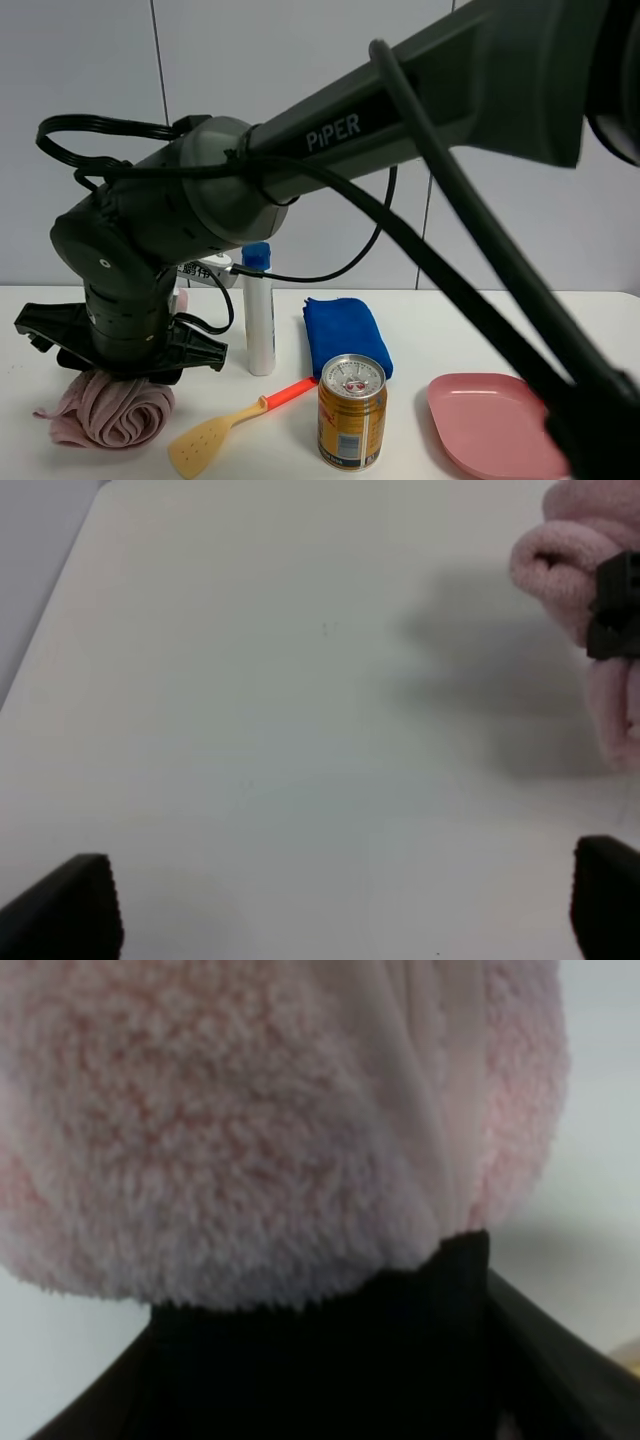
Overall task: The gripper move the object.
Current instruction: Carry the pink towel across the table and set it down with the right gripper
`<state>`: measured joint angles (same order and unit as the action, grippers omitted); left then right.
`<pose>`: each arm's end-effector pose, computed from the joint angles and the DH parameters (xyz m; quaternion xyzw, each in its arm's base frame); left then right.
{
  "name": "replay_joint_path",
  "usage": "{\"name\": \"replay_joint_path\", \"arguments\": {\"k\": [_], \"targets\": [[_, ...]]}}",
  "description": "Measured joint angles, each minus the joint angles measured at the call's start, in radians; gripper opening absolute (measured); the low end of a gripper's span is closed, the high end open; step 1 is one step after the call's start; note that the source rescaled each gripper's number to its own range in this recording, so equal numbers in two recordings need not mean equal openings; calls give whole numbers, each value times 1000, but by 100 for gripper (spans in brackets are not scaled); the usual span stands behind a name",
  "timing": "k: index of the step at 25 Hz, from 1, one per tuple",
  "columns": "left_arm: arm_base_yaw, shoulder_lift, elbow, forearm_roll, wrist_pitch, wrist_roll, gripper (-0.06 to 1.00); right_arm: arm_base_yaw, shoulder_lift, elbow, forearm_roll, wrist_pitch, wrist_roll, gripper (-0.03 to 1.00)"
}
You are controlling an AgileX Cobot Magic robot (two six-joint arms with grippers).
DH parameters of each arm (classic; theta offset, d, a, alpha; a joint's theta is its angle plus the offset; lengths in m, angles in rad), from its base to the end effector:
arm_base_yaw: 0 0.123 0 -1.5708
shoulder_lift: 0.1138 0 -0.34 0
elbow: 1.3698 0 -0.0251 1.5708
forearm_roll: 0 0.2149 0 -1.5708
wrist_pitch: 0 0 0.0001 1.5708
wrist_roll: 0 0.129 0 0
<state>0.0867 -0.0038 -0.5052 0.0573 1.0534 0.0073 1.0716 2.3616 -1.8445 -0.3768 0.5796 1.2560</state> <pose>-0.0589 0.0013 0.2449 -0.0348 0.8479 0.0534 0.5263 0.2832 0.4649 0.1616 -0.0347 0.9511 0.1937 0.2381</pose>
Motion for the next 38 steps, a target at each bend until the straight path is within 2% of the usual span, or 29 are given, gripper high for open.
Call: {"name": "replay_joint_path", "arguments": {"k": [4, 7, 18, 28, 32, 38], "targets": [[0, 0, 0, 0, 0, 0, 100, -12, 22, 0, -6, -1, 88, 0], [0, 0, 0, 0, 0, 0, 100, -14, 29, 0, -51, 6, 127, 0], [0, 0, 0, 0, 0, 0, 100, -21, 33, -1, -141, 43, 136, 0], [0, 0, 0, 0, 0, 0, 100, -33, 38, -1, -154, 41, 137, 0], [0, 0, 0, 0, 0, 0, 100, -33, 38, -1, -153, 21, 137, 20], [0, 0, 0, 0, 0, 1, 100, -33, 38, -1, -133, 23, 137, 27]]}}
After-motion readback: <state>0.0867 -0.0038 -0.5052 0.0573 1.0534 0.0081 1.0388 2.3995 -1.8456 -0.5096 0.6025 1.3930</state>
